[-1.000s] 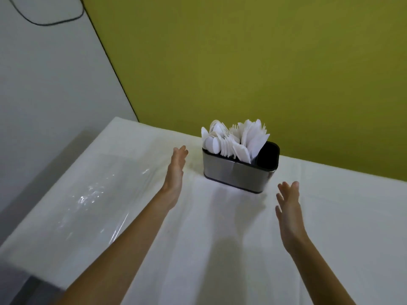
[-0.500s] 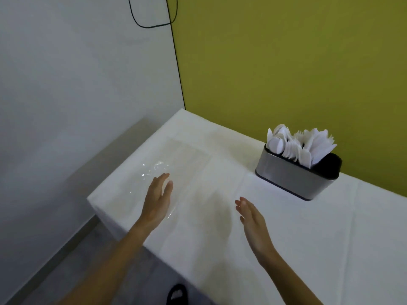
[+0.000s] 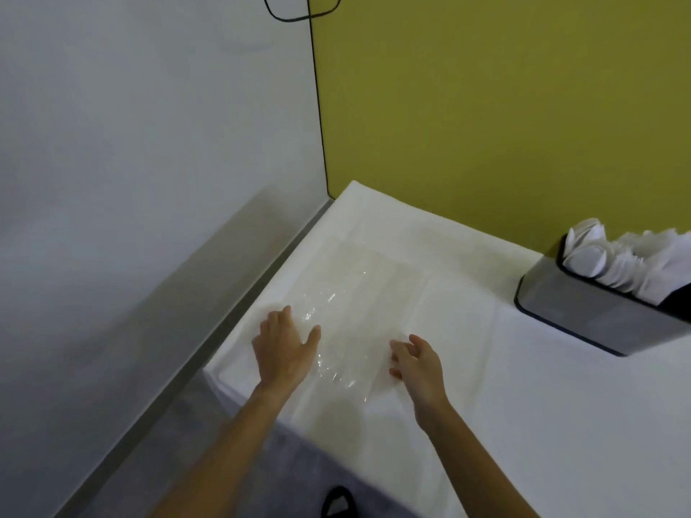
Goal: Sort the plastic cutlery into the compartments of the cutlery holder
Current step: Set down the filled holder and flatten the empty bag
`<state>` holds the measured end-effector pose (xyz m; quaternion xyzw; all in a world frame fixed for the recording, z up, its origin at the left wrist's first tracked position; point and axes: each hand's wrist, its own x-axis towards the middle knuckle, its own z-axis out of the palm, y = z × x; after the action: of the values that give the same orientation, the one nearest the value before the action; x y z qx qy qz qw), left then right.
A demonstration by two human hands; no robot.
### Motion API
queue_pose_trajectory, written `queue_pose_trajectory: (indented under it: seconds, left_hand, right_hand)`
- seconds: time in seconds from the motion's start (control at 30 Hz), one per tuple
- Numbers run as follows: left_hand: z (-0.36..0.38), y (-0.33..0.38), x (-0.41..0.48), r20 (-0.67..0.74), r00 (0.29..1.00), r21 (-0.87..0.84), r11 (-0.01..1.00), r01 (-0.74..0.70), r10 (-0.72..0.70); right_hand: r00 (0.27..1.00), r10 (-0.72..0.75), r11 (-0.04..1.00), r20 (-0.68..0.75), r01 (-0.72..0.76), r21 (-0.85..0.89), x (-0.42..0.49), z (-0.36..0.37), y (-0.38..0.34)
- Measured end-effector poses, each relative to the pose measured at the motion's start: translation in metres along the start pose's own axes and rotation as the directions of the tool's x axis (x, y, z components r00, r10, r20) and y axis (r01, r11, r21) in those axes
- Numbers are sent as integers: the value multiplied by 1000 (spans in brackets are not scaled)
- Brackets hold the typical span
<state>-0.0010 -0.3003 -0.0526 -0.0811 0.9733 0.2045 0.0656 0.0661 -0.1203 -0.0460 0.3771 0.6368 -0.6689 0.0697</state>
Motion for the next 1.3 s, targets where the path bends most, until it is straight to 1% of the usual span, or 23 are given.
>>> queue_pose_trajectory:
  seconds: [0.03, 0.07, 0.1, 0.17, 0.23, 0.33, 0.37, 0.4, 0.47, 0.6, 0.7, 0.83, 0.97, 1.1, 1.13, 1.2, 1.3]
  left_hand:
    - [-2, -1, 4, -6, 1000, -3, 1000, 20, -20]
    - [-5, -1, 6, 21, 998, -40, 998, 53, -52]
    - [-7, -2, 8, 76, 993, -105, 990, 97, -89]
    - [-10, -3, 8, 220, 968, -219, 961, 171, -123]
    - [-11, -3, 5, 336, 936, -284, 936, 208, -106]
    - [-9, 7, -6, 508, 860, -427, 853, 300, -48]
    - [-8, 15, -13, 550, 835, -452, 839, 302, -5]
    - [-8, 21, -21, 576, 817, -467, 836, 288, 41]
    - [-4, 43, -48, 620, 774, -485, 840, 245, 131]
    - [14, 80, -116, 660, 719, -494, 846, 200, 215]
    - [39, 114, -180, 703, 653, -477, 868, 140, 281]
    - [85, 173, -267, 741, 552, -482, 875, 42, 382]
    - [137, 233, -357, 751, 438, -506, 857, -99, 494]
    - [179, 285, -463, 769, 278, -550, 818, -171, 575]
    - [185, 294, -486, 779, 221, -554, 809, -196, 587]
    - [201, 308, -532, 805, 80, -556, 795, -243, 588]
    - [222, 325, -590, 812, -134, -574, 736, -359, 568]
  right_hand:
    - [1000, 14, 999, -16, -15, -40, 2, 2, 1]
    - [1000, 26, 995, -13, -27, -91, 2, 3, 2]
    - [999, 33, 989, 1, -33, -142, 1, 2, 4]
    - [1000, 25, 985, 5, -24, -173, -2, -4, 9]
    - [1000, -16, 992, 6, 17, -122, -9, -12, 12]
    - [998, -41, 996, 44, 37, 85, -22, -31, 14]
    - [998, -45, 991, 49, 38, 129, -26, -42, 16]
    - [997, -51, 988, 51, 43, 151, -32, -52, 17]
    - [998, -64, 983, -1, 63, 172, -47, -83, 27]
    - [988, -115, 981, -107, 130, 145, -88, -151, 63]
    - [967, -124, 975, -221, 160, 152, -127, -216, 102]
    - [920, -90, 961, -380, 181, 211, -183, -306, 156]
    - [826, -17, 916, -564, 239, 323, -239, -393, 207]
    - [676, 104, 862, -729, 304, 405, -301, -469, 261]
    - [637, 139, 857, -759, 307, 415, -315, -483, 275]
    - [551, 218, 844, -805, 308, 440, -344, -506, 304]
    - [421, 333, 816, -843, 319, 482, -380, -526, 345]
